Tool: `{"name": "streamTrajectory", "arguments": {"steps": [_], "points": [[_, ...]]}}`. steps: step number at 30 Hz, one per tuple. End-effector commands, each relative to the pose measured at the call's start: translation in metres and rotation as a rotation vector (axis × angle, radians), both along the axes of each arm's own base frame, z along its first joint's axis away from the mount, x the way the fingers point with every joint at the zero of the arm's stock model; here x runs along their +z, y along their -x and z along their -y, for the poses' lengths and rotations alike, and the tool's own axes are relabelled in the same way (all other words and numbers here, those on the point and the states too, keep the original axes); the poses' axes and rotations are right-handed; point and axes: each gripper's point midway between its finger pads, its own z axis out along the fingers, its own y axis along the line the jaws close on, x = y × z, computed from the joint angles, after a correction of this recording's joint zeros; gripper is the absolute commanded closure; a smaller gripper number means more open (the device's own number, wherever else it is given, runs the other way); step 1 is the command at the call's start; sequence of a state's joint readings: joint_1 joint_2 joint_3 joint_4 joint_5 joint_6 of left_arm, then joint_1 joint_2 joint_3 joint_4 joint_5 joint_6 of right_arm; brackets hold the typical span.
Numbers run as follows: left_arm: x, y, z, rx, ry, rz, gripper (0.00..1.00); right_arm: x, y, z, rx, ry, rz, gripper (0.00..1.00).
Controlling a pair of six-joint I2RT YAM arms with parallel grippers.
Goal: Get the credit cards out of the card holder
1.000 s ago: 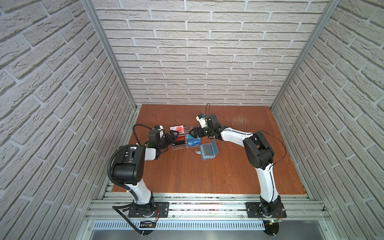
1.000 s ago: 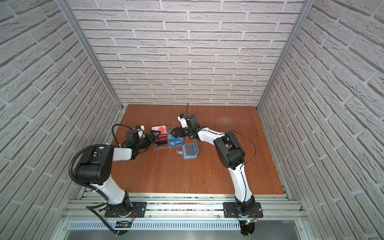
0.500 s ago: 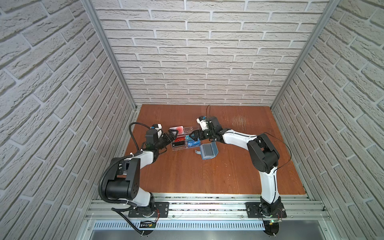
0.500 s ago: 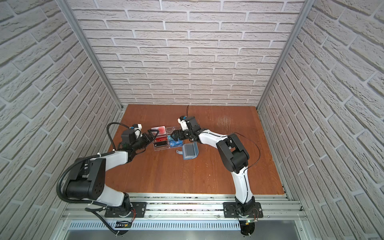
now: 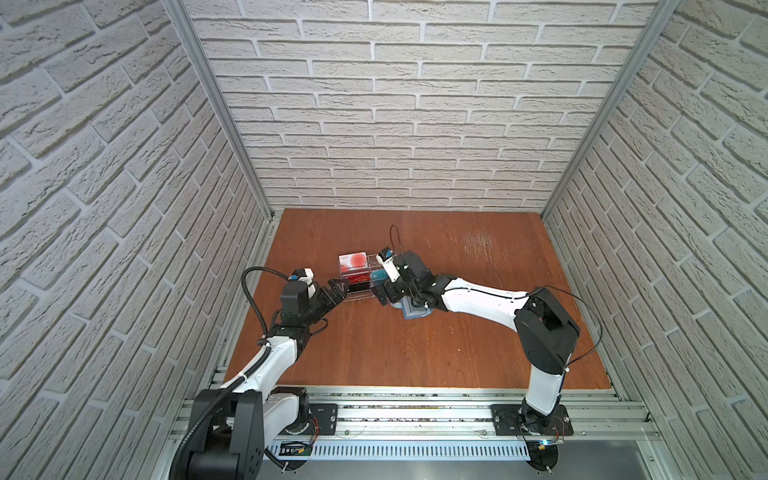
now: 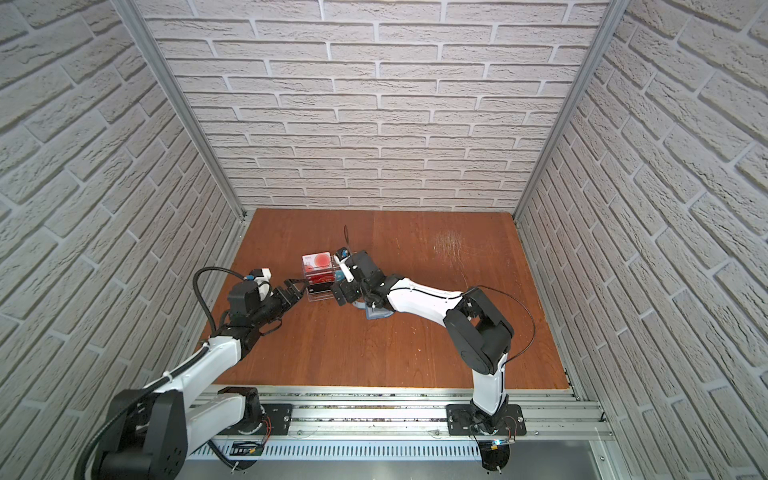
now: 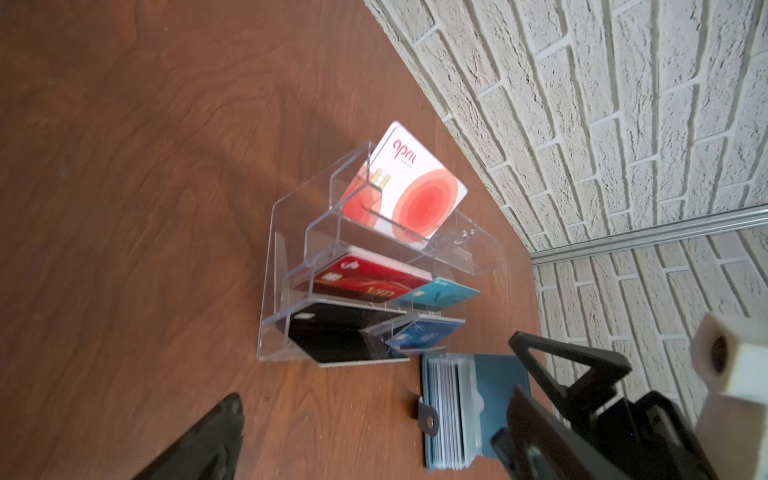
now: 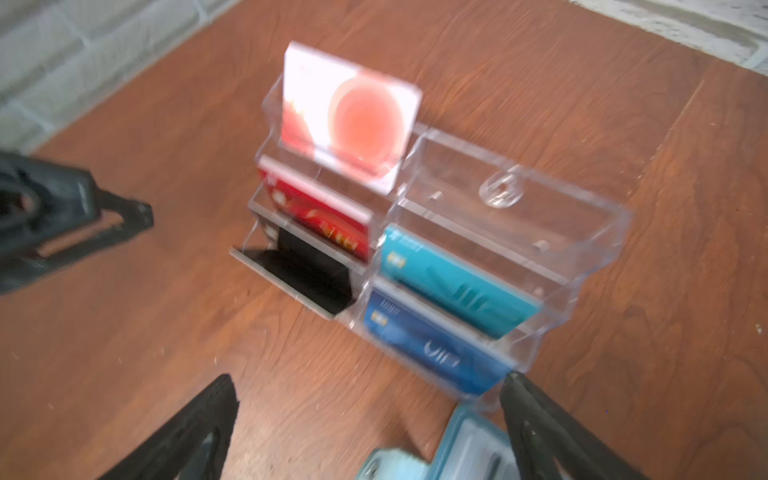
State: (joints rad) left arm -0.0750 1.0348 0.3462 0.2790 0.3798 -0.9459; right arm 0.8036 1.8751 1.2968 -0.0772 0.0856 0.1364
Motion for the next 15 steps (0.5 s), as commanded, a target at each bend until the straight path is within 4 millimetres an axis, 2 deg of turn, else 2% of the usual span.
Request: {"name": "streamTrajectory", "arguments": {"steps": [1, 7, 8, 10, 15], "points": [[0.005, 0.011, 0.002, 0.005, 0.054, 0.010, 0.02, -0.002, 0.000, 0.003, -0.034, 0.105, 0.075, 0.00], [0.002, 0.018, 0.007, -0.012, 0.103, 0.009, 0.02, -0.014, 0.002, -0.006, -0.115, 0.232, 0.130, 0.00], [0.001, 0.018, 0.008, -0.014, 0.118, 0.006, 0.02, -0.025, 0.000, -0.006, -0.135, 0.264, 0.131, 0.00], [-0.001, 0.019, 0.010, -0.019, 0.152, 0.003, 0.02, -0.030, -0.004, -0.005, -0.197, 0.298, 0.146, 0.00], [-0.007, 0.019, 0.011, -0.022, 0.193, -0.012, 0.02, -0.038, -0.010, -0.012, -0.243, 0.280, 0.153, 0.00]]}}
